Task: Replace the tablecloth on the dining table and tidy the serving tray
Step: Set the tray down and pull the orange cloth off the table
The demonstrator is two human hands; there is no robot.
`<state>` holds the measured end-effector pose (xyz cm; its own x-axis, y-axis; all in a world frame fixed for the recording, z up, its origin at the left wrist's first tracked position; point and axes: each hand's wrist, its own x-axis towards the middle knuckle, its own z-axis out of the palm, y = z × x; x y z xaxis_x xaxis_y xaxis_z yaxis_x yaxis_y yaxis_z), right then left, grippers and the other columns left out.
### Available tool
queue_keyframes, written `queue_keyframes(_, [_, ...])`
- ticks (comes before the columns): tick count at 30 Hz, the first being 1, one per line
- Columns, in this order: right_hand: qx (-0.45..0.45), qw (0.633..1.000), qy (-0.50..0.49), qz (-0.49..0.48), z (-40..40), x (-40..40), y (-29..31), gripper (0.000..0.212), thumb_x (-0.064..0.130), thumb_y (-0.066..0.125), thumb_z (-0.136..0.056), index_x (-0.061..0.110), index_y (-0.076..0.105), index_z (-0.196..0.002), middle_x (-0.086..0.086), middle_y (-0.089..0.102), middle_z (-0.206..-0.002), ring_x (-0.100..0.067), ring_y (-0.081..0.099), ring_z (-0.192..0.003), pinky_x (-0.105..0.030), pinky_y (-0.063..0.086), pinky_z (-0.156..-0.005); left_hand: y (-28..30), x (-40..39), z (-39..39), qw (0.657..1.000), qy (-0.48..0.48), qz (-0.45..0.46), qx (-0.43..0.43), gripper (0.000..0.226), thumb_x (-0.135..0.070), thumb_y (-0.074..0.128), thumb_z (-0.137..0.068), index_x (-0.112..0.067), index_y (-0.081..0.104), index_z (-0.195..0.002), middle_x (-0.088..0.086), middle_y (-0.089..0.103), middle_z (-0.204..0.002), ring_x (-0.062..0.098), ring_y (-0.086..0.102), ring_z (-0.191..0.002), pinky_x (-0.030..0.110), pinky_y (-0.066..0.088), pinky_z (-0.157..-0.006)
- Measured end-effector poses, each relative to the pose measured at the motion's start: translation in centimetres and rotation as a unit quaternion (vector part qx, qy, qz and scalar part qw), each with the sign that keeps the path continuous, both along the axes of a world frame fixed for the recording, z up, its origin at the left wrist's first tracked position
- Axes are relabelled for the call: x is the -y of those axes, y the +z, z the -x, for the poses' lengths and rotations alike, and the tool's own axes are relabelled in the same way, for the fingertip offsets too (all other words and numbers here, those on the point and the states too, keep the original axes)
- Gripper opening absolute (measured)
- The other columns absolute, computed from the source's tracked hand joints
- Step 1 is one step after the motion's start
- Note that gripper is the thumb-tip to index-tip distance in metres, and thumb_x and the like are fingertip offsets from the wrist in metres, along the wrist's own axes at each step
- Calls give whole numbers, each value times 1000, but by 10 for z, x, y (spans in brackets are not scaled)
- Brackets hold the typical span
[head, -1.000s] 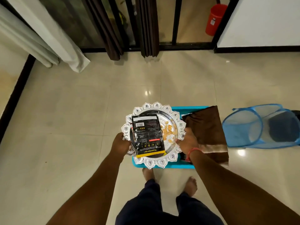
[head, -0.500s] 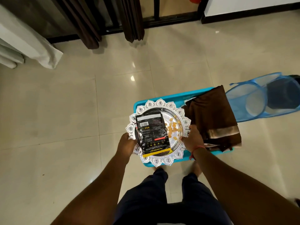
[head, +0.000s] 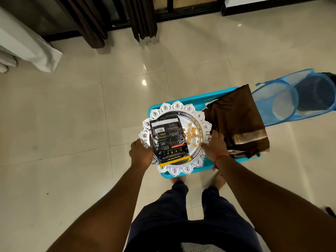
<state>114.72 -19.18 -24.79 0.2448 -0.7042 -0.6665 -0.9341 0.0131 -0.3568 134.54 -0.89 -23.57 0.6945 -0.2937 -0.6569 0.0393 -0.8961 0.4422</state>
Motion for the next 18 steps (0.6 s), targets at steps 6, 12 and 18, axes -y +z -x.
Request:
queue_keyframes(6, [-16, 992, 111, 59, 16, 4, 23, 83, 44, 62, -92, 16, 18, -156, -6, 11, -165, -37, 29, -143, -53, 35, -112, 10, 18, 22, 944, -264, -24, 198, 65, -40, 55, -94, -12, 33, -148, 15, 34, -153, 35, 31, -141, 53, 32, -113])
queue_keyframes(12, [-14, 977, 165, 131, 62, 18, 62, 84, 56, 52, -92, 18, 16, -157, -10, 10, -166, -36, 26, -146, -53, 30, -115, 56, 78, 79, 863, -449, -9, 232, 75, -55, 32, -92, -10, 29, -152, 18, 25, -159, 40, 26, -144, 57, 22, -115])
queue_keyframes(18, [-11, 980, 94, 176, 158, 40, 110, 83, 60, 46, -93, 23, 11, -158, -2, 4, -167, -27, 14, -151, -53, 26, -117, 98, 146, 170, 781, -572, 41, 248, 83, -67, 19, -86, -21, 27, -154, 6, 18, -164, 32, 17, -149, 60, 19, -116])
